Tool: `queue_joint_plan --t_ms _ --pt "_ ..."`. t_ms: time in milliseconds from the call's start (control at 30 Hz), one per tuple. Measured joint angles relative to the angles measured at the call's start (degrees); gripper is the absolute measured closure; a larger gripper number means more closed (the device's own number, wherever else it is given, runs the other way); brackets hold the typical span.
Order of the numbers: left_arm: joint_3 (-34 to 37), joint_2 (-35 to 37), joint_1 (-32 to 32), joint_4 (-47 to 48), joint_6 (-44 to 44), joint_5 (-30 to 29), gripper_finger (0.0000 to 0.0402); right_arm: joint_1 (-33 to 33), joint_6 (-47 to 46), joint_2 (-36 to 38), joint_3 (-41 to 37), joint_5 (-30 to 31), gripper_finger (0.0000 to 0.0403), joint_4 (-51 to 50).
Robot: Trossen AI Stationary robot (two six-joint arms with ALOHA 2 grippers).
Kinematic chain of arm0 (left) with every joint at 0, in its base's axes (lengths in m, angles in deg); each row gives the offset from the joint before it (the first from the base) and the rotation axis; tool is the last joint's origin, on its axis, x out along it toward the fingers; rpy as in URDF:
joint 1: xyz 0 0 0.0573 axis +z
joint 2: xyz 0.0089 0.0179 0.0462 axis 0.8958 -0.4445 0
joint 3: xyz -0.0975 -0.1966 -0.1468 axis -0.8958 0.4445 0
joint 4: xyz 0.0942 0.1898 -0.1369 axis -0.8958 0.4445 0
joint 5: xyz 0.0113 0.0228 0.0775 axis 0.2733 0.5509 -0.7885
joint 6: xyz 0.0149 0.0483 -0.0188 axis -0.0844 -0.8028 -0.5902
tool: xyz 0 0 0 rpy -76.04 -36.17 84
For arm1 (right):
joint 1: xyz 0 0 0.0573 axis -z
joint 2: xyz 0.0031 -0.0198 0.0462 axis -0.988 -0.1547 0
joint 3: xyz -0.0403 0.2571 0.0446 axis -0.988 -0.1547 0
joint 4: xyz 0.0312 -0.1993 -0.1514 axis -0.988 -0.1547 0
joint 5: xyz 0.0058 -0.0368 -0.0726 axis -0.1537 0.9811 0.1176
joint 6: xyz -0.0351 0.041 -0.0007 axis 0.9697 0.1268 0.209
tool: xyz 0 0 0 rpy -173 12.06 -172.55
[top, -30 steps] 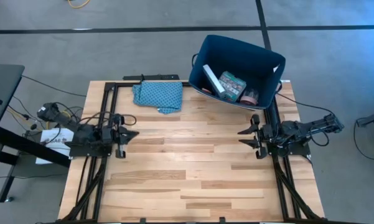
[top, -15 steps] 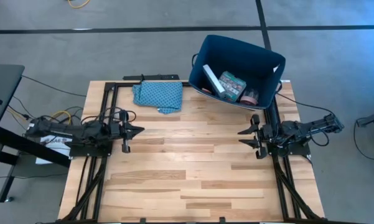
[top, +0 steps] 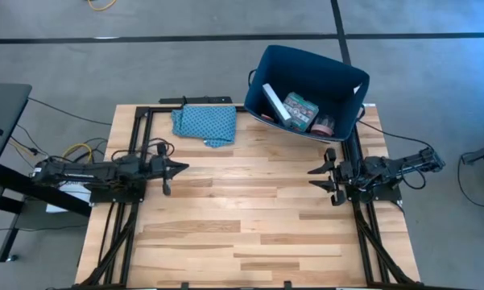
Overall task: Pick & place medical supplies in basket/bin
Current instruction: Return to Home Position
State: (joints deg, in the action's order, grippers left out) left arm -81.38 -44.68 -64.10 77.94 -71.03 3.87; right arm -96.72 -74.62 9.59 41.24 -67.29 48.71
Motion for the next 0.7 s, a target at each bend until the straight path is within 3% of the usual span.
queue_joint_plan --t_ms 133,367,533,700 --pt "-0.23 0.03 0.02 2.89 3.95 -1.00 0.0402 0.00 0.00 0.00 0.00 0.00 0.0268 0.00" --pt "-0.60 0.13 0.00 -10.95 3.93 -2.48 0.0401 0.00 0.00 0.00 -0.02 -0.02 0.0268 -0.02" --pt "-0.59 -0.01 -0.07 -10.16 5.74 -2.37 0.0401 0.00 0.00 0.00 -0.02 -0.02 0.0265 -0.02" --pt "-0.58 4.53 -0.11 -1.50 7.25 -2.42 0.0402 0.00 0.00 0.00 -0.04 -0.02 0.0265 0.00"
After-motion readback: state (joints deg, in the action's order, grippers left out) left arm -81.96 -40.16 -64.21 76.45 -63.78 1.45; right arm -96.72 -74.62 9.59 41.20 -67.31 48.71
